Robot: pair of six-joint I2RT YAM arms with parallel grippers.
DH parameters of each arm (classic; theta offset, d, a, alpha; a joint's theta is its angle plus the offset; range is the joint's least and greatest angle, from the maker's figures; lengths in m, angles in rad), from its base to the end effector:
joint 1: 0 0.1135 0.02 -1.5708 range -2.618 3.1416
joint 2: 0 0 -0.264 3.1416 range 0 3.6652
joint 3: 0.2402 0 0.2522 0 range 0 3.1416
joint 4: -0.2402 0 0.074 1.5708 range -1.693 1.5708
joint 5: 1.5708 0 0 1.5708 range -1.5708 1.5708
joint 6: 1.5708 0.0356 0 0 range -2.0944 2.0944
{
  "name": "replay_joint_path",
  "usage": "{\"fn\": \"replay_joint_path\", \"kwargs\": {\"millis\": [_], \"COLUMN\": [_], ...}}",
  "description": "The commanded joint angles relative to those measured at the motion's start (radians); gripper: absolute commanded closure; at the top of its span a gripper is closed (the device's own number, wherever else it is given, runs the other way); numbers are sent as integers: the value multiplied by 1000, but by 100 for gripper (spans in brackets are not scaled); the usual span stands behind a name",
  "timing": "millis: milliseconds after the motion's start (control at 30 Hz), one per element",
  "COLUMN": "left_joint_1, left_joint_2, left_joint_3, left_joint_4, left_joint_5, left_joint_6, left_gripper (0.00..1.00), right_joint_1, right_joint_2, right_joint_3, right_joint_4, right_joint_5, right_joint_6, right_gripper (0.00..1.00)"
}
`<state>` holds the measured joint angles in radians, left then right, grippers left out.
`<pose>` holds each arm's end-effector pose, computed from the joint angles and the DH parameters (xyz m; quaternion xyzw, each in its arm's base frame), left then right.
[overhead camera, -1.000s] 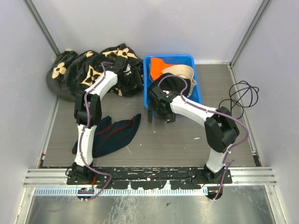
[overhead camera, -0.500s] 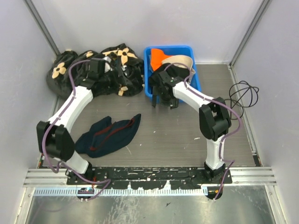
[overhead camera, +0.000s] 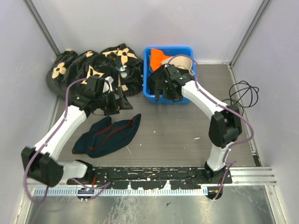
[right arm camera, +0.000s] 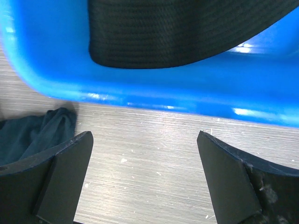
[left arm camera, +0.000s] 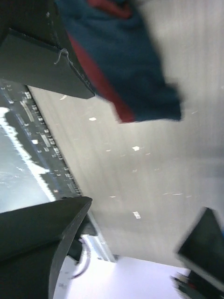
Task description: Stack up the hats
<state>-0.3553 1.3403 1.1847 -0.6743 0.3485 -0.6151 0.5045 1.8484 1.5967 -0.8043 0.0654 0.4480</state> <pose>0.2616 -0.1100 0.3125 -0.0567 0.9184 -0.3092 0.2400 0.3499 0.1906 0.2692 -0.0190 0.9664 0.0885 0.2406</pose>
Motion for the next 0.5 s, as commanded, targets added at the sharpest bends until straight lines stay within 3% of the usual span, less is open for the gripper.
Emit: {"fn": "replay_joint_path", "kwargs": {"millis": [0,33,67,233,333,467], "left_joint_1": [-114,-154,-187,-317,-314,-284], "left_joint_2": [-174,-197,-211,-110,55,263], "left_joint_3": [-66,-92,-119,-284,-312,-238], "left_joint_4": [-192,-183,-163,-31,24,17], "left_joint_5": [-7,3,16,21,-68,-134], "left_joint_6": [-51,-115,-162,-277,-263,-235], "left_gripper": [18,36,41,98,100,100], "right_joint_1": [-8,-11,-15,-39,-48,-57], "right_joint_2": [-157,-167,-169,-183,-203,-242], "right_joint_3": [-29,-31,-33,-46,-66,-103], "right_joint_4": [65,66,67,80,90,95], "right_joint_5": [19,22,21,-12,-39,-57], "right_joint_6": [-53,-59,-62,-73,-75,-85], "right_gripper": [0,0,0,0,0,0]}}
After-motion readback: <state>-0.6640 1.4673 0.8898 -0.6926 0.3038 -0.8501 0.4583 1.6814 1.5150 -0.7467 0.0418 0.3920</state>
